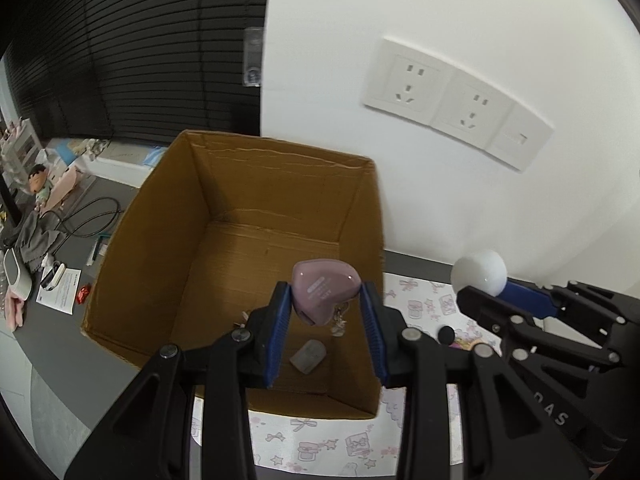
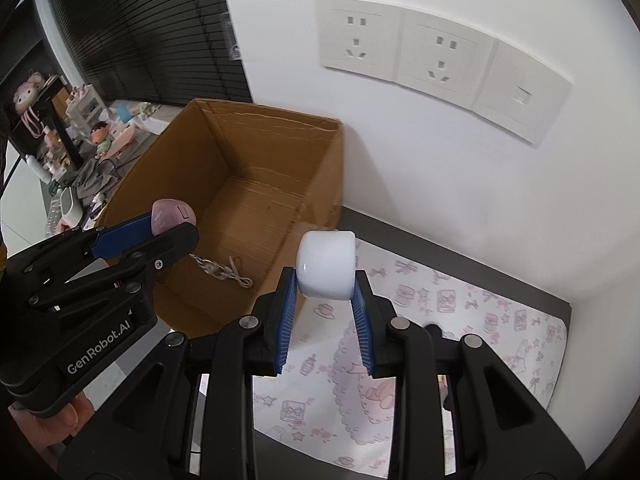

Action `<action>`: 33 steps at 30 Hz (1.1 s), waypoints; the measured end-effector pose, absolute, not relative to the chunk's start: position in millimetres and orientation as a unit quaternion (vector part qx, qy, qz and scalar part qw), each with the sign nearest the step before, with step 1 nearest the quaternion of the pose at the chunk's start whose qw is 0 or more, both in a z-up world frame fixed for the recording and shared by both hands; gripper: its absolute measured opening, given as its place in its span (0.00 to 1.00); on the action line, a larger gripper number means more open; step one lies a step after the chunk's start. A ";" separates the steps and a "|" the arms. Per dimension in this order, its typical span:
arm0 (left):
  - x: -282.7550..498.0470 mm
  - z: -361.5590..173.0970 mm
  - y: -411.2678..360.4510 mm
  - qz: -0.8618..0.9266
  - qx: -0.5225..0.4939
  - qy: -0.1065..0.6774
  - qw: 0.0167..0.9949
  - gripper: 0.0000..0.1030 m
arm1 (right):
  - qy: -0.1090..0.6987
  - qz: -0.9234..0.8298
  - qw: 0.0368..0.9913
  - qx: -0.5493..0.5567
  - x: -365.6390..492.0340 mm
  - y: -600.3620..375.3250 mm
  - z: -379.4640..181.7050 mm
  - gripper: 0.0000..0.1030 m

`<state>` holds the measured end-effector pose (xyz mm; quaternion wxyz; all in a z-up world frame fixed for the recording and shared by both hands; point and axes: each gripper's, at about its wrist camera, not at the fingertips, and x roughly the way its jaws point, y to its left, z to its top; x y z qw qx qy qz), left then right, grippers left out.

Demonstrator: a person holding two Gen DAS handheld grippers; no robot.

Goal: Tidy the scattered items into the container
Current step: 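Carry the keychain and white cylinder over the cardboard box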

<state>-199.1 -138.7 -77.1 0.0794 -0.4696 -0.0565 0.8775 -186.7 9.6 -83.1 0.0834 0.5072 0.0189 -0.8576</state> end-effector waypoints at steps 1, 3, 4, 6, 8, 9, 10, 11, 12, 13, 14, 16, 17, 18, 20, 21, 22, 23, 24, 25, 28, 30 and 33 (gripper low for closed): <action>-200.6 -78.0 -141.9 0.877 -0.471 -0.057 0.077 0.34 | 0.020 -0.857 0.086 0.507 -188.8 6.0 -83.3 0.28; -202.7 -79.6 -149.2 0.877 -0.472 -0.061 0.071 0.34 | 0.022 -0.857 0.091 0.506 -193.1 -0.9 -83.4 0.28; -203.5 -80.5 -152.7 0.876 -0.473 -0.062 0.068 0.34 | 0.024 -0.857 0.094 0.506 -195.0 -4.6 -83.3 0.28; -205.3 -82.7 -160.3 0.875 -0.475 -0.066 0.061 0.34 | 0.028 -0.857 0.101 0.504 -199.7 -13.9 -82.7 0.28; -207.2 -84.5 -166.8 0.874 -0.477 -0.068 0.055 0.34 | 0.030 -0.857 0.107 0.503 -204.5 -21.9 -83.1 0.28; -208.1 -85.5 -170.3 0.874 -0.478 -0.070 0.052 0.34 | 0.031 -0.856 0.110 0.503 -206.8 -25.1 -83.8 0.28; -209.3 -86.4 -173.9 0.874 -0.479 -0.071 0.050 0.34 | 0.031 -0.855 0.114 0.504 -209.7 -29.6 -85.2 0.28; -210.0 -87.1 -176.8 0.874 -0.479 -0.072 0.047 0.34 | 0.031 -0.855 0.117 0.505 -211.7 -32.9 -86.1 0.28; -211.0 -88.0 -179.0 0.873 -0.480 -0.072 0.046 0.34 | 0.033 -0.854 0.119 0.506 -213.7 -36.0 -87.4 0.28; -211.9 -88.9 -181.5 0.873 -0.481 -0.074 0.044 0.34 | 0.035 -0.853 0.123 0.507 -216.4 -40.6 -89.1 0.28; -212.9 -90.1 -184.0 0.872 -0.482 -0.074 0.042 0.34 | 0.036 -0.852 0.125 0.508 -218.5 -43.8 -90.0 0.28; -215.6 -92.6 -188.6 0.871 -0.484 -0.076 0.038 0.34 | 0.038 -0.850 0.130 0.509 -222.0 -49.6 -92.0 0.28; -217.0 -94.0 -191.6 0.870 -0.485 -0.078 0.036 0.34 | 0.039 -0.849 0.132 0.511 -224.3 -53.0 -93.5 0.28; -218.1 -95.2 -193.9 0.870 -0.486 -0.079 0.034 0.34 | 0.041 -0.847 0.134 0.512 -226.1 -55.7 -94.8 0.28; -220.8 -98.0 -199.3 0.868 -0.488 -0.080 0.031 0.34 | 0.044 -0.845 0.138 0.515 -230.5 -61.5 -97.7 0.28; -222.0 -99.3 -201.1 0.868 -0.489 -0.081 0.030 0.34 | 0.044 -0.844 0.139 0.516 -232.6 -63.8 -99.0 0.28; -223.2 -100.6 -203.4 0.867 -0.491 -0.082 0.028 0.34 | 0.045 -0.843 0.140 0.518 -235.3 -66.6 -100.9 0.28; -224.7 -102.5 -206.5 0.866 -0.492 -0.083 0.026 0.34 | 0.045 -0.842 0.141 0.519 -237.3 -68.7 -102.2 0.28; -225.8 -103.9 -208.7 0.865 -0.494 -0.085 0.025 0.34 | 0.046 -0.841 0.142 0.520 -239.7 -71.3 -104.0 0.28; -227.0 -105.5 -211.0 0.864 -0.495 -0.086 0.023 0.34 | 0.047 -0.840 0.144 0.522 -241.4 -73.6 -106.0 0.28; -231.4 -111.2 -218.9 0.861 -0.500 -0.090 0.018 0.34 | 0.049 -0.836 0.147 0.527 -246.1 -80.3 -111.5 0.28; -233.9 -115.3 -223.0 0.859 -0.503 -0.092 0.016 0.34 | 0.052 -0.832 0.150 0.531 -249.9 -85.1 -116.1 0.28; -237.0 -124.0 -227.6 0.854 -0.511 -0.095 0.013 0.34 | 0.054 -0.827 0.153 0.538 -253.9 -90.2 -124.4 0.28</action>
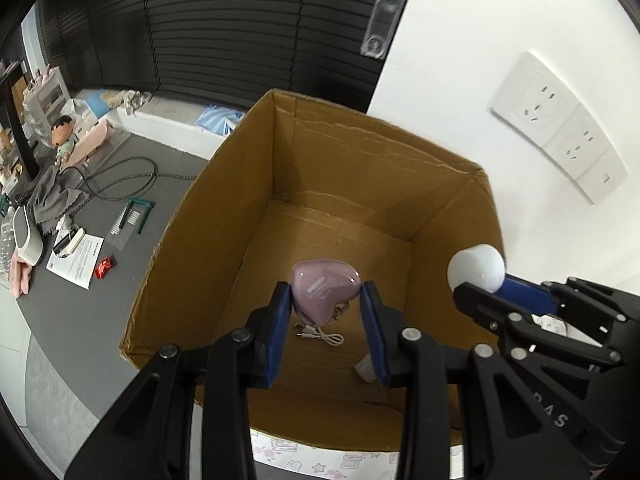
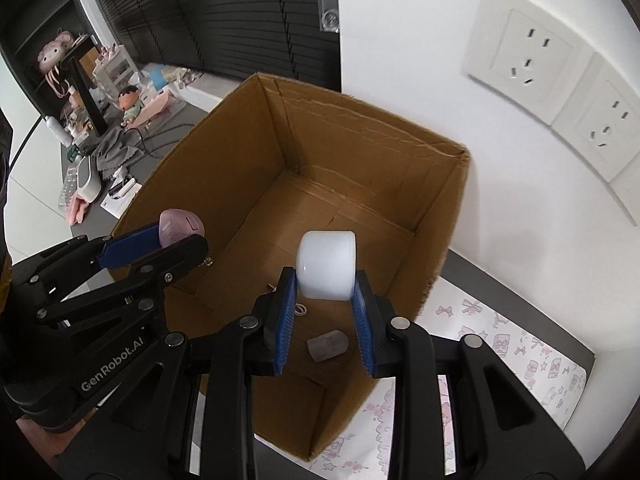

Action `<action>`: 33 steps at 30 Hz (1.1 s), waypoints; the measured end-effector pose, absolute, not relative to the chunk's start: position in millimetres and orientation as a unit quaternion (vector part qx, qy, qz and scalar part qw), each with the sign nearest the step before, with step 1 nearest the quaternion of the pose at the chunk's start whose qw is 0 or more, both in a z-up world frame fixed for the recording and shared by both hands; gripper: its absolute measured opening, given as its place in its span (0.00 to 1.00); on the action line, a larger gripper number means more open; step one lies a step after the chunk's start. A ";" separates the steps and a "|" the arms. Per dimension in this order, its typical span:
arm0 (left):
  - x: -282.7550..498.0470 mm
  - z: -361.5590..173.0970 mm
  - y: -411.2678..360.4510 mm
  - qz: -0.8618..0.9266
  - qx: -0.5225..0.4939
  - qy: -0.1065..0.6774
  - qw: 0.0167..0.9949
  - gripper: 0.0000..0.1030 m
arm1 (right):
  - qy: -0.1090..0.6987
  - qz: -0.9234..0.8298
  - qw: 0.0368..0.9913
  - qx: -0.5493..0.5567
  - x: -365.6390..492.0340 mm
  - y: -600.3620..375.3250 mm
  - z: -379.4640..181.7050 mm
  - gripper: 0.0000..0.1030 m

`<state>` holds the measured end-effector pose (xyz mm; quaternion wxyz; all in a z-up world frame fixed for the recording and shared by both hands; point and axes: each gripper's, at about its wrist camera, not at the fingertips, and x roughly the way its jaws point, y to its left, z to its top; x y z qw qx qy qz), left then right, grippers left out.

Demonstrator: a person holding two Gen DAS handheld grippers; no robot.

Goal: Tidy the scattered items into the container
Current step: 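Carry the keychain and white cylinder over the cardboard box, then open the left gripper to drop the keychain while the right gripper releases the cylinder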

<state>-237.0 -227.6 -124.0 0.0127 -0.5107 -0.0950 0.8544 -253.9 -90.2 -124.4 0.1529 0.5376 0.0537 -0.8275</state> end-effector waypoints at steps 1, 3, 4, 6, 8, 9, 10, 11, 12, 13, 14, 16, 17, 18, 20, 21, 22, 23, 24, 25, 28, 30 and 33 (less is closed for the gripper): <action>-237.9 -127.8 -228.6 0.852 -0.514 -0.096 0.013 0.34 | 0.054 -0.826 0.153 0.540 -254.9 -91.4 -127.9 0.28; -239.1 -134.7 -229.1 0.848 -0.520 -0.095 0.013 0.34 | 0.056 -0.821 0.153 0.548 -256.7 -93.1 -135.9 0.28; -239.5 -138.3 -229.0 0.847 -0.524 -0.095 0.013 0.34 | 0.056 -0.819 0.152 0.550 -257.1 -93.3 -139.0 0.28; -239.3 -145.7 -228.8 0.842 -0.531 -0.097 0.016 0.34 | 0.057 -0.814 0.152 0.557 -258.1 -94.9 -146.5 0.28; -238.7 -151.3 -228.3 0.839 -0.535 -0.097 0.016 0.34 | 0.061 -0.809 0.153 0.565 -258.9 -96.6 -153.6 0.28; -238.8 -153.0 -228.4 0.838 -0.536 -0.099 0.017 0.34 | 0.063 -0.807 0.153 0.567 -259.0 -97.5 -156.5 0.28; -239.1 -154.4 -228.5 0.837 -0.537 -0.101 0.018 0.34 | 0.064 -0.804 0.154 0.570 -259.3 -98.0 -159.5 0.28; -239.7 -156.3 -228.7 0.836 -0.539 -0.101 0.017 0.34 | 0.066 -0.801 0.156 0.574 -259.4 -98.2 -162.6 0.28; -240.3 -157.5 -228.9 0.835 -0.541 -0.102 0.015 0.34 | 0.067 -0.800 0.155 0.576 -259.2 -98.1 -164.6 0.28; -240.7 -158.1 -229.3 0.834 -0.541 -0.103 0.016 0.34 | 0.068 -0.799 0.155 0.577 -259.0 -97.6 -165.9 0.28; -241.2 -158.3 -229.7 0.834 -0.542 -0.106 0.017 0.34 | 0.068 -0.799 0.154 0.577 -258.9 -96.9 -166.7 0.28; -241.9 -158.2 -229.8 0.833 -0.543 -0.107 0.016 0.34 | 0.068 -0.799 0.154 0.577 -258.6 -95.6 -166.8 0.28; -242.3 -158.1 -229.8 0.833 -0.543 -0.107 0.016 0.34 | 0.068 -0.799 0.154 0.577 -258.5 -95.0 -166.5 0.28; -242.4 -158.0 -230.4 0.832 -0.543 -0.108 0.016 0.34 | 0.068 -0.799 0.154 0.577 -258.3 -94.1 -165.8 0.28; -242.8 -157.1 -230.5 0.832 -0.544 -0.109 0.017 0.34 | 0.070 -0.801 0.154 0.575 -257.3 -92.2 -163.6 0.29; -242.8 -156.6 -230.3 0.832 -0.544 -0.108 0.017 0.34 | 0.070 -0.802 0.154 0.573 -256.4 -90.7 -161.9 0.29; -242.4 -155.9 -230.0 0.831 -0.545 -0.108 0.018 0.34 | 0.070 -0.803 0.153 0.572 -255.9 -89.9 -160.2 0.33; -242.3 -155.0 -229.4 0.831 -0.546 -0.108 0.019 0.35 | 0.070 -0.805 0.153 0.569 -254.5 -88.2 -157.3 0.41; -242.1 -154.4 -228.8 0.830 -0.547 -0.108 0.019 0.35 | 0.070 -0.808 0.152 0.565 -252.9 -87.0 -154.3 0.46; -241.8 -153.8 -227.7 0.829 -0.548 -0.107 0.020 0.35 | 0.070 -0.811 0.152 0.561 -251.1 -85.6 -150.9 0.56; -239.9 -150.7 -225.7 0.829 -0.549 -0.106 0.014 0.53 | 0.073 -0.821 0.149 0.546 -245.6 -81.1 -139.0 0.76; -238.1 -147.0 -225.7 0.831 -0.546 -0.106 0.005 0.68 | 0.076 -0.825 0.146 0.541 -242.9 -77.7 -132.3 0.80; -234.8 -140.1 -223.9 0.834 -0.542 -0.107 0.004 0.75 | 0.074 -0.825 0.144 0.541 -241.2 -70.2 -126.3 0.95</action>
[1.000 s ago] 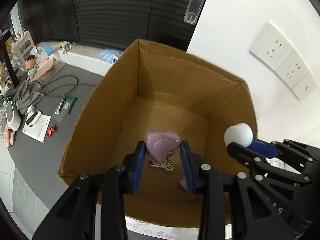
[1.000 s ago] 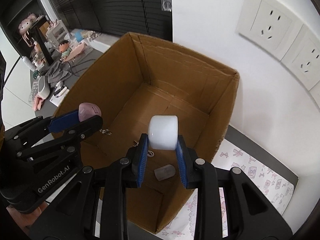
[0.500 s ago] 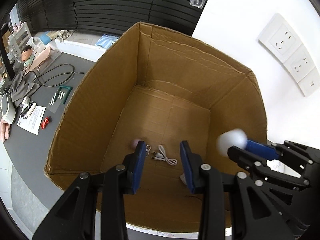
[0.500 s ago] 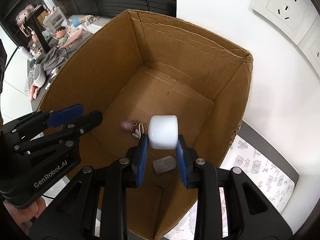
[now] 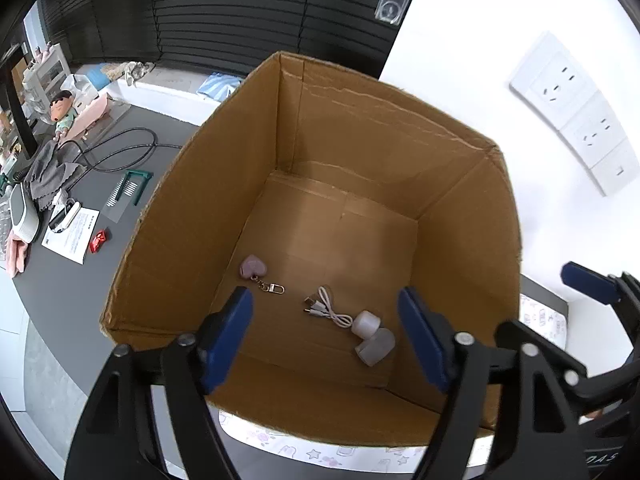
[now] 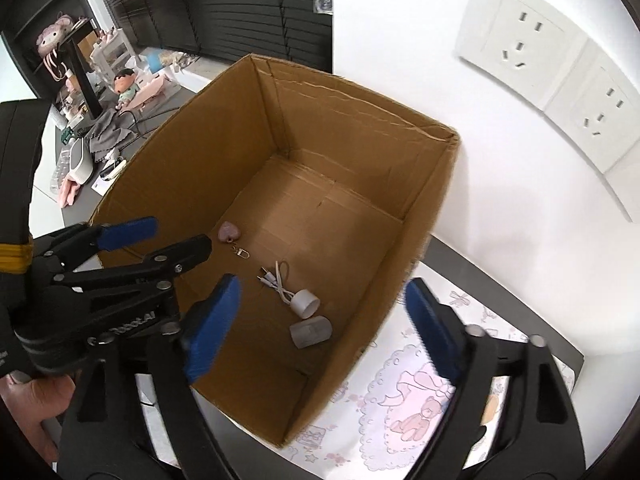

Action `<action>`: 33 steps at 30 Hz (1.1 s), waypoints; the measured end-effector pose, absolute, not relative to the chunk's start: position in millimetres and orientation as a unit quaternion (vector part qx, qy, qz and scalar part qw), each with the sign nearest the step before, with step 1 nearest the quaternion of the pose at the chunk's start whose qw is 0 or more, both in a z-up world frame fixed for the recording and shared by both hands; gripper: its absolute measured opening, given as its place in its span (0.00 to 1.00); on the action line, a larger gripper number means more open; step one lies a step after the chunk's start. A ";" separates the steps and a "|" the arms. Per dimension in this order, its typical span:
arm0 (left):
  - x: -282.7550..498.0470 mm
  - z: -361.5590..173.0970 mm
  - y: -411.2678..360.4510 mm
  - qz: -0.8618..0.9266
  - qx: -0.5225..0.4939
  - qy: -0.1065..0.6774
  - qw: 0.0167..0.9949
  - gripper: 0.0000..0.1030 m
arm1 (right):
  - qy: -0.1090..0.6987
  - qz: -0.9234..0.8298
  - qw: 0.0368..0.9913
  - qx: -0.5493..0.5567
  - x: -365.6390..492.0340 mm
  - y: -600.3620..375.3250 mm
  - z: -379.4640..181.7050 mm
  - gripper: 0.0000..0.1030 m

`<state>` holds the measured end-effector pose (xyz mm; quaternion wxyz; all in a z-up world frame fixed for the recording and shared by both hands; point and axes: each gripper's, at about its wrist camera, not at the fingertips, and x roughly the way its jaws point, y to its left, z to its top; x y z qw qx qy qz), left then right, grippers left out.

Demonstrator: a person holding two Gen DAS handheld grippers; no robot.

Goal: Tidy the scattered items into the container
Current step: 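Withdraw both grippers from the box back over the mat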

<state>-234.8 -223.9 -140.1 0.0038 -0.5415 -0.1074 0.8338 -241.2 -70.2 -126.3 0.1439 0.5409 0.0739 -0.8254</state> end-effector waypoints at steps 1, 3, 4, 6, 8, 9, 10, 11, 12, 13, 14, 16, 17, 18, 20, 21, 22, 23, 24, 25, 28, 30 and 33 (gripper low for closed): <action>-233.4 -137.1 -221.8 0.835 -0.540 -0.105 0.004 0.76 | 0.072 -0.827 0.143 0.539 -239.8 -66.5 -124.7 1.00; -230.6 -131.9 -217.4 0.839 -0.536 -0.100 0.005 0.82 | 0.068 -0.830 0.137 0.536 -236.3 -58.3 -122.3 1.00; -229.2 -129.2 -215.1 0.841 -0.533 -0.096 0.003 0.84 | 0.065 -0.831 0.135 0.535 -234.3 -54.2 -121.5 1.00; -225.3 -123.2 -207.9 0.846 -0.526 -0.089 0.004 0.87 | 0.054 -0.836 0.128 0.531 -229.4 -43.5 -118.7 1.00; -221.5 -118.2 -199.5 0.848 -0.523 -0.081 0.008 0.92 | 0.034 -0.837 0.114 0.535 -224.8 -30.0 -118.8 1.00; -220.2 -116.4 -196.0 0.849 -0.522 -0.079 0.009 0.95 | 0.025 -0.835 0.109 0.538 -223.4 -24.5 -119.1 1.00; -218.6 -114.1 -192.0 0.851 -0.519 -0.076 0.009 0.96 | 0.014 -0.836 0.104 0.539 -220.6 -17.0 -119.0 1.00; -216.2 -111.2 -186.5 0.854 -0.516 -0.071 0.009 0.98 | 0.010 -0.836 0.099 0.539 -218.6 -11.7 -119.1 1.00; -214.5 -109.0 -181.4 0.855 -0.514 -0.067 0.010 0.99 | 0.008 -0.837 0.094 0.539 -216.5 -7.0 -119.1 1.00; -213.5 -107.1 -176.2 0.856 -0.513 -0.063 0.013 0.99 | 0.005 -0.837 0.090 0.539 -213.9 -1.6 -118.7 1.00; -212.5 -105.5 -170.9 0.856 -0.513 -0.059 0.017 0.99 | 0.002 -0.837 0.086 0.540 -211.0 4.6 -118.3 1.00; -210.3 -103.3 -160.5 0.857 -0.513 -0.051 0.023 0.99 | -0.001 -0.839 0.078 0.539 -206.1 14.8 -117.0 1.00; -208.6 -102.2 -154.3 0.857 -0.513 -0.047 0.027 0.99 | -0.003 -0.840 0.074 0.538 -203.1 21.0 -115.6 1.00; -206.9 -100.9 -147.8 0.857 -0.512 -0.044 0.032 0.99 | -0.006 -0.841 0.072 0.536 -200.3 25.8 -114.2 1.00; -204.3 -98.3 -136.6 0.858 -0.511 -0.039 0.040 0.99 | -0.011 -0.844 0.066 0.532 -194.4 36.4 -110.6 1.00; -202.7 -96.9 -130.3 0.858 -0.510 -0.037 0.045 0.99 | -0.016 -0.845 0.064 0.530 -192.1 41.3 -109.3 1.00; -201.1 -95.9 -124.7 0.859 -0.509 -0.035 0.048 0.99 | -0.022 -0.847 0.063 0.528 -189.8 47.6 -108.0 1.00; -199.4 -94.4 -117.4 0.859 -0.508 -0.033 0.053 0.99 | -0.029 -0.848 0.060 0.525 -186.9 54.4 -106.4 1.00; -198.1 -93.5 -112.3 0.859 -0.508 -0.031 0.058 0.99 | -0.034 -0.850 0.059 0.522 -184.6 60.0 -104.6 1.00; -196.8 -92.8 -106.8 0.859 -0.507 -0.029 0.062 0.99 | -0.037 -0.851 0.057 0.520 -182.2 65.6 -102.8 1.00; -193.2 -91.3 -88.1 0.858 -0.507 -0.022 0.076 0.99 | -0.044 -0.854 0.046 0.517 -174.5 83.1 -98.3 1.00; -190.9 -90.7 -75.1 0.857 -0.508 -0.018 0.087 0.99 | -0.055 -0.853 0.046 0.516 -170.6 94.6 -96.6 1.00; -187.1 -89.4 -58.1 0.856 -0.507 -0.016 0.099 0.99 | -0.062 -0.855 0.036 0.513 -163.8 111.4 -94.3 1.00</action>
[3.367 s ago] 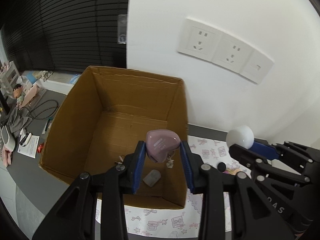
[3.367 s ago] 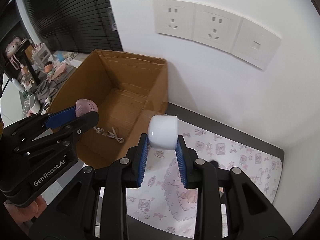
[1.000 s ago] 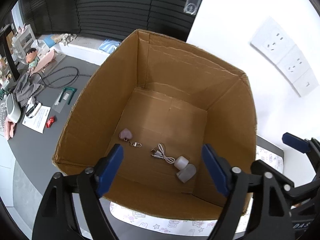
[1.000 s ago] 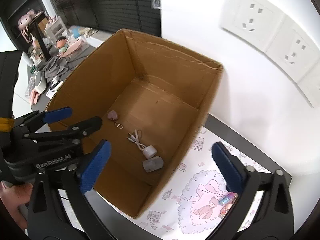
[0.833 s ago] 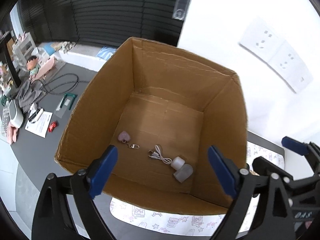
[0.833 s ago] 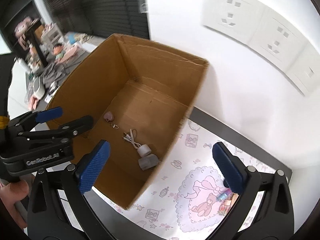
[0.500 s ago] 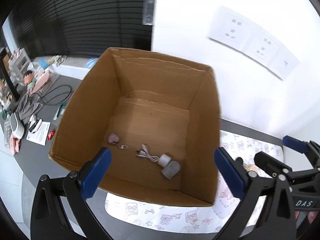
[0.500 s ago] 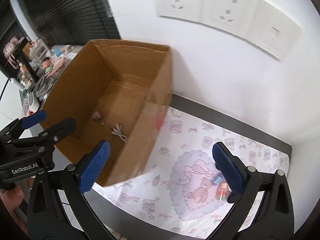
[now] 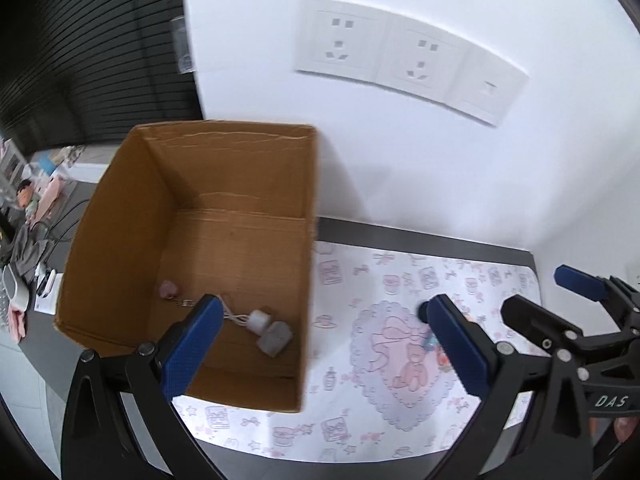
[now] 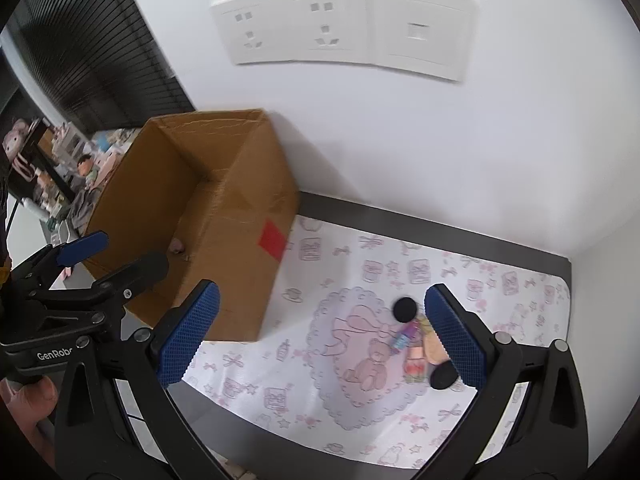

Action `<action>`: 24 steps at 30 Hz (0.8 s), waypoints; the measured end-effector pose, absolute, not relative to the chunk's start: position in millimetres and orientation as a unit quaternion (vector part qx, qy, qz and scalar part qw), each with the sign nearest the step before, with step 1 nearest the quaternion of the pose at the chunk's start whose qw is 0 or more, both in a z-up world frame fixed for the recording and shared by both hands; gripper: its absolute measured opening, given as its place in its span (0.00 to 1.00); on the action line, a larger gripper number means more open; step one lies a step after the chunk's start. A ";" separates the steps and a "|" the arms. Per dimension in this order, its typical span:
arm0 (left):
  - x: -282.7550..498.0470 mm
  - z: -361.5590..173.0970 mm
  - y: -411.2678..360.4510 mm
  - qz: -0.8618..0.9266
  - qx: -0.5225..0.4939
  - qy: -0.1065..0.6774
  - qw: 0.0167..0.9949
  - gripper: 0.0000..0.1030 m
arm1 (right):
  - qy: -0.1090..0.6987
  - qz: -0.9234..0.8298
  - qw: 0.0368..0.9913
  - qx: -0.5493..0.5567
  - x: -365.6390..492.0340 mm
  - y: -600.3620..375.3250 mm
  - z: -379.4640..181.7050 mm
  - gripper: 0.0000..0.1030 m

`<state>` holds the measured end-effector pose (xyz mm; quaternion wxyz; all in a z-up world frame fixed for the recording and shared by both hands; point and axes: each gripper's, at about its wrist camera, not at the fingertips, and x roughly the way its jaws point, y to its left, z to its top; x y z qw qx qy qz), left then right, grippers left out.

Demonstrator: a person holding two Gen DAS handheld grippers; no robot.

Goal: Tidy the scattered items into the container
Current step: 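Withdraw both grippers from the box back over the mat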

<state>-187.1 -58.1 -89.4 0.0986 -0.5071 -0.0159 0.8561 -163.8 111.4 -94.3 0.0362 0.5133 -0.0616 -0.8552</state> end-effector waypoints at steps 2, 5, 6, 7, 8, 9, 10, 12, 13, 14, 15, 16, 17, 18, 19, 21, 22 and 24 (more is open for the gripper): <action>-184.9 -89.4 -47.5 0.854 -0.509 -0.017 0.108 0.99 | -0.064 -0.856 0.029 0.512 -160.0 122.5 -93.0 1.00; -185.6 -89.6 -31.0 0.850 -0.514 -0.011 0.118 0.99 | -0.069 -0.856 0.015 0.512 -153.9 139.8 -93.3 1.00; -186.3 -89.9 -26.8 0.848 -0.515 -0.009 0.121 0.99 | -0.071 -0.856 0.012 0.512 -152.3 145.2 -94.0 1.00; -186.3 -90.4 -20.3 0.846 -0.518 -0.007 0.126 0.99 | -0.073 -0.855 0.008 0.513 -150.8 150.8 -94.7 1.00; -186.5 -90.8 -15.0 0.845 -0.519 -0.006 0.131 0.99 | -0.076 -0.855 0.004 0.513 -148.8 157.1 -95.2 1.00; -186.7 -91.1 -10.4 0.844 -0.520 -0.004 0.133 0.99 | -0.077 -0.855 0.001 0.513 -146.6 162.4 -95.6 1.00; -185.6 -91.5 -4.9 0.843 -0.520 0.000 0.136 0.99 | -0.078 -0.855 -0.002 0.513 -144.6 167.5 -96.2 1.00; -185.6 -92.8 7.0 0.841 -0.522 0.005 0.143 0.99 | -0.076 -0.855 -0.010 0.514 -140.9 177.1 -97.6 1.00; -185.1 -93.3 11.9 0.839 -0.524 0.008 0.146 0.99 | -0.076 -0.854 -0.012 0.514 -138.9 181.8 -98.1 1.00; -184.9 -95.2 17.0 0.838 -0.525 0.011 0.149 0.99 | -0.076 -0.854 -0.015 0.514 -136.8 186.8 -98.9 1.00; -184.2 -96.3 23.4 0.837 -0.526 0.015 0.152 0.99 | -0.076 -0.854 -0.018 0.515 -135.3 190.9 -99.6 1.00; -183.6 -97.6 28.2 0.835 -0.527 0.017 0.155 0.99 | -0.077 -0.853 -0.021 0.515 -133.4 195.8 -100.4 1.00; -183.3 -100.1 34.7 0.833 -0.530 0.021 0.159 0.99 | -0.080 -0.852 -0.024 0.516 -131.4 201.3 -102.0 1.00; -182.8 -102.3 39.3 0.831 -0.531 0.024 0.161 0.99 | -0.083 -0.852 -0.027 0.517 -130.0 205.8 -103.3 1.00; -182.2 -105.3 44.9 0.829 -0.533 0.027 0.164 0.99 | -0.086 -0.851 -0.029 0.518 -128.4 210.7 -105.2 1.00; -181.2 -110.3 51.8 0.826 -0.537 0.031 0.168 0.99 | -0.089 -0.848 -0.034 0.521 -124.5 220.3 -110.0 1.00; -180.8 -113.8 56.7 0.824 -0.539 0.032 0.170 0.99 | -0.090 -0.847 -0.038 0.523 -123.0 224.9 -112.7 1.00; -180.2 -121.1 66.5 0.820 -0.545 0.037 0.173 0.99 | -0.092 -0.842 -0.044 0.529 -118.7 234.8 -119.4 1.00</action>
